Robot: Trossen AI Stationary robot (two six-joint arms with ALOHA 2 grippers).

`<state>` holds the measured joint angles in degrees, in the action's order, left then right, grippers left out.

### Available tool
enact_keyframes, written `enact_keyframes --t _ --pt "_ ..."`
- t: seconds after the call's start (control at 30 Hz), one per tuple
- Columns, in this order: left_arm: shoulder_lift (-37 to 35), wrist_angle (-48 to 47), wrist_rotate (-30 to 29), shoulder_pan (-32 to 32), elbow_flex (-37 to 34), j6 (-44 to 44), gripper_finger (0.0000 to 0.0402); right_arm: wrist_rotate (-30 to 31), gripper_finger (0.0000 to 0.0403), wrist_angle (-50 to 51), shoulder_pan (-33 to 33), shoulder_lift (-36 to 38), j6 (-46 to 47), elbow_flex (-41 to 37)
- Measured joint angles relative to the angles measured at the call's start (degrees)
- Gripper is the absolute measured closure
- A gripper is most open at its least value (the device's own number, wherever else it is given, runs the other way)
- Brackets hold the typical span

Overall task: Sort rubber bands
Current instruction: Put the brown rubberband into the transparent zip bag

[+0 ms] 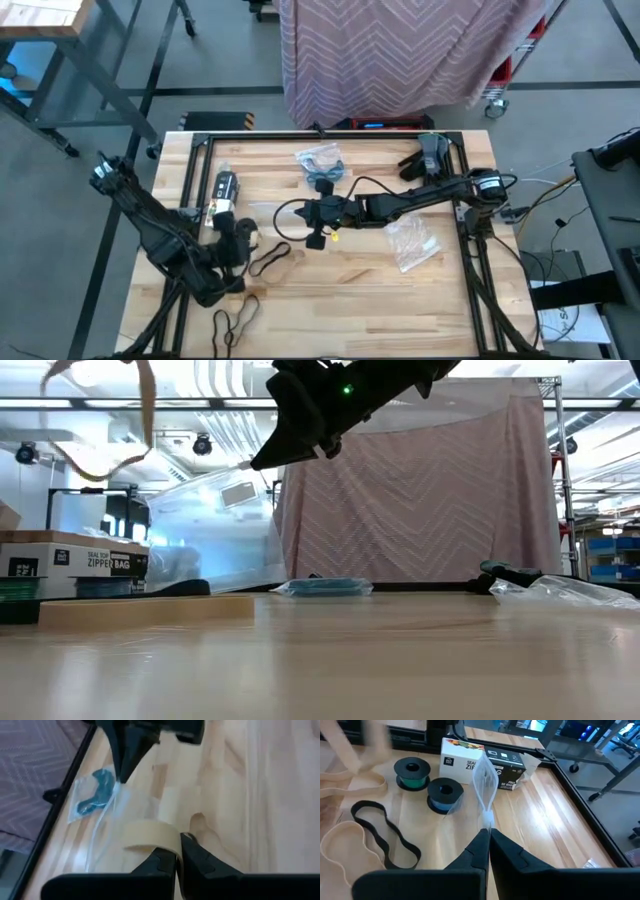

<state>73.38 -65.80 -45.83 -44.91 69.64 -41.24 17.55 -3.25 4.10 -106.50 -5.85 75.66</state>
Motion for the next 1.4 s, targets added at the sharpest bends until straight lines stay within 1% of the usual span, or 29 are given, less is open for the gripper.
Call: enact_keyframes --t 0.07,0.17,0.27,0.33,0.43,0.5,0.57,0.7,0.77,0.87,1.0,1.13,1.23,1.4 --pt "-0.56 0.12 2.55 0.64 0.13 3.51 0.0401 -0.2 0.0403 0.01 0.12 0.0 -0.96 0.0" --pt "-1.56 0.19 7.98 2.12 2.15 11.1 0.0401 -2.98 0.0403 0.04 0.22 0.0 -2.88 0.0" --pt "-3.7 0.13 9.59 4.27 4.46 18.68 0.0402 -5.67 0.0403 0.03 0.39 0.0 -4.75 0.0" --pt "-5.26 0.12 10.91 6.0 5.57 22.89 0.0402 -6.26 0.0403 0.01 0.52 0.02 -5.54 0.0" --pt "-7.89 0.3 13.01 9.3 6.45 26.24 0.0402 -6.23 0.0403 0.06 0.54 0.2 -5.88 0.0" --pt "-9.62 0.93 14.94 11.53 6.42 28.03 0.0402 -6.21 0.0403 0.0 0.63 0.5 -5.88 0.0" --pt "-10.96 3.49 17.33 13.48 5.47 31.23 0.0402 -6.45 0.0403 0.0 0.65 0.9 -5.84 0.0" --pt "-11.62 7.74 21.48 15.82 3.73 42.65 0.0401 -7.55 0.0403 0.0 0.66 1.77 -4.95 0.0" --pt "-10.89 8.4 21.58 16.56 3.55 46.84 0.0401 -8.81 0.0403 -0.02 0.66 1.98 -3.99 0.0" --pt "-9.61 10.41 22.5 17.82 3.55 49.08 0.0401 -11.87 0.0403 0.03 0.66 2.14 -2.79 0.01" --pt "-8.32 11.19 25.67 18.81 3.77 49.72 0.0401 -12.07 0.0403 0.02 0.66 2.21 -2.69 0.02" --pt "-7.42 10.97 25.99 19.31 3.77 50.04 0.0401 -12.43 0.0403 0.02 0.66 2.21 -2.69 0.02" --pt "-7.21 10.97 26.18 19.34 3.77 52.43 0.0401 -15.0 0.0403 0.02 0.64 2.21 -2.69 0.02" --pt "-7.08 11.45 27.6 20.35 3.82 53.04 0.0401 -15.25 0.0403 0.01 0.68 2.21 -2.55 0.02"
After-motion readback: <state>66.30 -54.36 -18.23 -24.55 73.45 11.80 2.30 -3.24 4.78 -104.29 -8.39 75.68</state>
